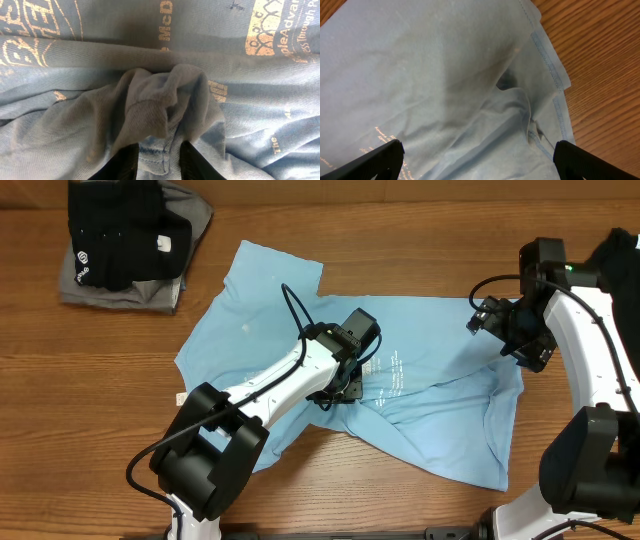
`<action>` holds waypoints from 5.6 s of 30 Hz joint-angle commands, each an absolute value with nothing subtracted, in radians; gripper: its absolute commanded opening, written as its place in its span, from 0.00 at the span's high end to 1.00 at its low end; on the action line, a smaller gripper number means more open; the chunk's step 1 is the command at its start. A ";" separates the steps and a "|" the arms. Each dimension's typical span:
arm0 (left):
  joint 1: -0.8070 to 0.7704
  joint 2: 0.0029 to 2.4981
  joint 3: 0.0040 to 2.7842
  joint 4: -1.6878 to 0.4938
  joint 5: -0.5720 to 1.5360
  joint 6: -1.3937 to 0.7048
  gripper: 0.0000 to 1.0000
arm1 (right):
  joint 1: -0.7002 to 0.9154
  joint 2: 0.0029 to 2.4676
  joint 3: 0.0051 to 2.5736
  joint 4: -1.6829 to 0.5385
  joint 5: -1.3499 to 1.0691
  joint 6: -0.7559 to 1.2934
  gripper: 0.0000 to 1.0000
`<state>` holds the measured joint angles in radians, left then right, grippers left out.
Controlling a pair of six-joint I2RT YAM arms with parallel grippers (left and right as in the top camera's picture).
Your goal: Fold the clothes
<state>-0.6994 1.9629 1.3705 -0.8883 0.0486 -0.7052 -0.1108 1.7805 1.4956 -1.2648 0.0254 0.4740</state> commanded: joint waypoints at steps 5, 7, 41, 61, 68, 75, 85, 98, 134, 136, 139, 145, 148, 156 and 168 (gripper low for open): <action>-0.694 1.975 1.361 -0.884 0.034 -0.722 0.80 | -0.113 1.787 1.493 -1.260 0.021 0.471 0.00; -0.694 1.975 1.361 -0.884 0.034 -0.722 0.82 | -0.113 1.787 1.493 -1.260 0.021 0.471 0.00; -0.627 1.974 1.372 -0.898 0.241 -0.618 0.73 | -0.113 1.787 1.493 -1.245 0.021 0.470 0.00; -0.557 1.975 1.372 -0.892 0.270 -0.579 0.71 | -0.113 1.787 1.493 -1.242 0.021 0.470 0.00; -0.570 1.975 1.369 -0.893 0.262 -0.579 0.70 | -0.113 1.787 1.493 -1.242 0.021 0.470 0.00; -0.577 1.975 1.351 -0.892 0.259 -0.580 0.70 | -0.113 1.787 1.493 -1.243 0.021 0.470 0.00; -0.577 1.975 1.309 -0.855 0.259 -0.579 0.70 | -0.113 1.787 1.493 -1.244 0.021 0.470 0.00; -0.592 1.975 1.309 -0.818 0.264 -0.564 0.70 | -0.113 1.787 1.493 -1.243 0.021 0.470 0.00; -0.620 1.937 1.431 -1.053 0.054 -0.565 0.96 | -0.113 1.787 1.493 -1.259 0.019 0.471 0.00; -0.626 1.911 1.450 -1.085 0.041 -0.565 0.96 | -0.113 1.786 1.493 -1.280 0.002 0.471 0.06; -0.637 1.853 1.458 -1.102 0.042 -0.564 0.96 | -0.113 1.784 1.493 -1.308 -0.023 0.471 0.15; -0.676 1.706 1.458 -1.166 0.036 -0.564 0.96 | -0.113 1.729 1.493 -1.364 -0.101 0.470 0.19; -0.701 1.623 1.458 -1.223 -0.010 -0.598 0.96 | -0.113 1.662 1.493 -1.399 -0.114 0.470 0.20; -0.767 1.367 1.458 -1.318 -0.166 -0.700 0.96 | -0.113 1.457 1.493 -1.507 -0.087 0.464 0.19; -0.836 1.167 1.457 -1.556 -0.162 -0.746 0.96 | -0.113 1.336 1.492 -1.598 -0.088 0.464 0.10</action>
<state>-0.7925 1.1881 1.4406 -1.5215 -0.1406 -0.6891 -0.1108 1.3544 1.4918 -1.5959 -0.0963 0.4675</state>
